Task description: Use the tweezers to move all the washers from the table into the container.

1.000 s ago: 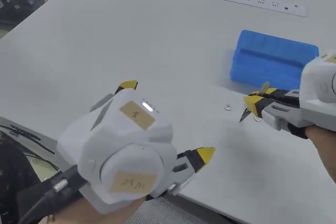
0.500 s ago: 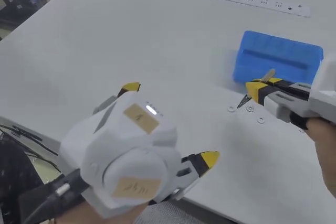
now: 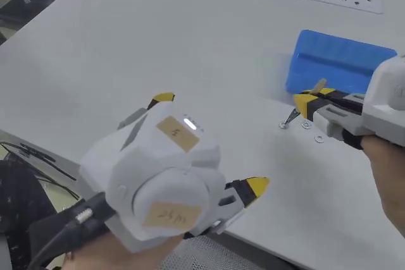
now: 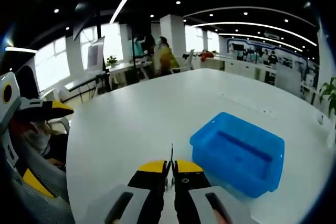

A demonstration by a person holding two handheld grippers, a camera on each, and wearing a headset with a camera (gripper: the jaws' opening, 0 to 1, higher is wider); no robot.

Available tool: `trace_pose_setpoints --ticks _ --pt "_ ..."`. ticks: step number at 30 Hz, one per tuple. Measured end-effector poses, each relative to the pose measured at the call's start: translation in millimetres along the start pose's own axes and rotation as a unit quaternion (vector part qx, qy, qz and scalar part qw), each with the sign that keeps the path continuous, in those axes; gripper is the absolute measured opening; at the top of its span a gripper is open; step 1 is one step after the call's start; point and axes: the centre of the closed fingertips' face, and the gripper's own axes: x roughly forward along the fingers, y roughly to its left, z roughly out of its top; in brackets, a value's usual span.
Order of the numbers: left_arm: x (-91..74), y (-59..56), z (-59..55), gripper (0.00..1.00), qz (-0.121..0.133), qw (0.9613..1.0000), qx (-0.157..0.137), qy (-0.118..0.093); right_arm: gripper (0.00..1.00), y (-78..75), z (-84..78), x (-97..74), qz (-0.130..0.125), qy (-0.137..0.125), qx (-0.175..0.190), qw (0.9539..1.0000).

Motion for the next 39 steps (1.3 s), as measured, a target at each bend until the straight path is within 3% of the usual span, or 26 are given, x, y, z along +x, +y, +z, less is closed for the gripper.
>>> trace_pose_setpoints --ticks 17,25,30,39 --pt "-0.1 0.4 0.0 0.99 0.001 1.0 0.001 0.0 0.02 -0.7 0.4 0.3 0.001 -0.002 0.012 0.9999" --pt "-0.3 1.2 -0.5 0.99 0.004 1.0 0.002 0.001 0.02 3.5 -0.3 1.9 -0.001 0.004 -0.013 0.9999" --pt "0.1 0.7 -1.4 0.99 0.003 1.0 0.002 0.004 0.01 7.9 -2.1 1.4 -0.003 0.017 -0.061 0.998" --pt "0.9 -0.5 -1.2 0.99 0.0 1.0 0.005 0.004 0.0 4.9 -2.4 1.3 -0.004 0.033 -0.045 0.9984"
